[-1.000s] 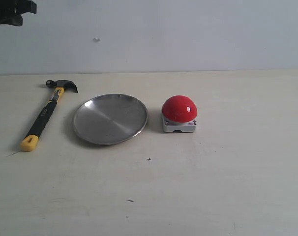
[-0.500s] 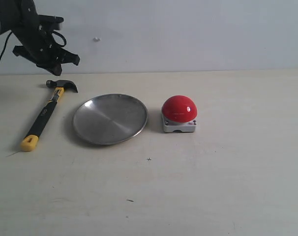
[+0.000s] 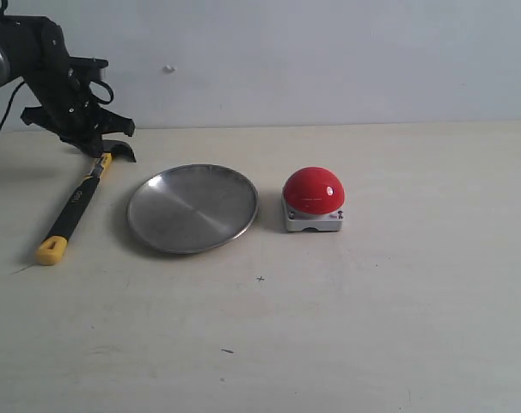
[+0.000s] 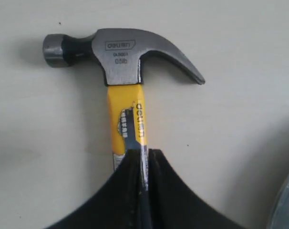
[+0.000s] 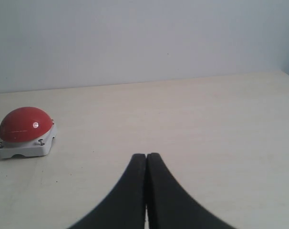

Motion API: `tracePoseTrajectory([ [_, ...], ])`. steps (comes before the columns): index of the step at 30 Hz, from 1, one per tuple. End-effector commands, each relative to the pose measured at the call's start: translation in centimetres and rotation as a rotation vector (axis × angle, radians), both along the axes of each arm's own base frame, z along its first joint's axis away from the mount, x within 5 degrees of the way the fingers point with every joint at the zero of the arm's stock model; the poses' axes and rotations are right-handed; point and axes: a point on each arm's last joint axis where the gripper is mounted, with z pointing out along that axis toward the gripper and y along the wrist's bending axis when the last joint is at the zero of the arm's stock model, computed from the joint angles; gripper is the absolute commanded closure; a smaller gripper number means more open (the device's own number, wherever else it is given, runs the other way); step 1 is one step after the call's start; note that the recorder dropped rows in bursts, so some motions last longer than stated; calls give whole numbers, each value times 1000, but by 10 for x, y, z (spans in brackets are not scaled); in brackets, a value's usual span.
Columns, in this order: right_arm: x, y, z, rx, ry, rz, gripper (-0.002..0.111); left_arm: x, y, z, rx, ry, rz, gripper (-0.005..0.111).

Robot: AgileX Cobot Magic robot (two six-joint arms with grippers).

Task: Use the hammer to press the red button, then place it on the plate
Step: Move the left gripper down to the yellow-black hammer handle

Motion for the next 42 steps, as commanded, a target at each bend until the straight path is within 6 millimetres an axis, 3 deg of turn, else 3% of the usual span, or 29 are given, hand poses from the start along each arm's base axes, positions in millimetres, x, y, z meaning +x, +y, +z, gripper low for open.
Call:
tracePoseTrajectory([
  [1, 0, 0, 0, -6, -7, -6, 108, 1, 0, -4, -14, 7, 7, 81],
  [3, 0, 0, 0, -6, -7, -6, 108, 3, 0, -6, -16, -8, 7, 70],
  [7, 0, 0, 0, -6, -7, -6, 108, 7, 0, -7, -18, -48, 7, 63],
  [22, 0, 0, 0, -6, -7, -6, 108, 6, 2, -11, 9, -35, 3, 63],
  [30, 0, 0, 0, -7, -7, -6, 108, 7, 9, -30, 47, -5, 44, 63],
  [42, 0, 0, 0, -7, -7, -6, 108, 6, 9, -41, 55, 33, 38, 63],
])
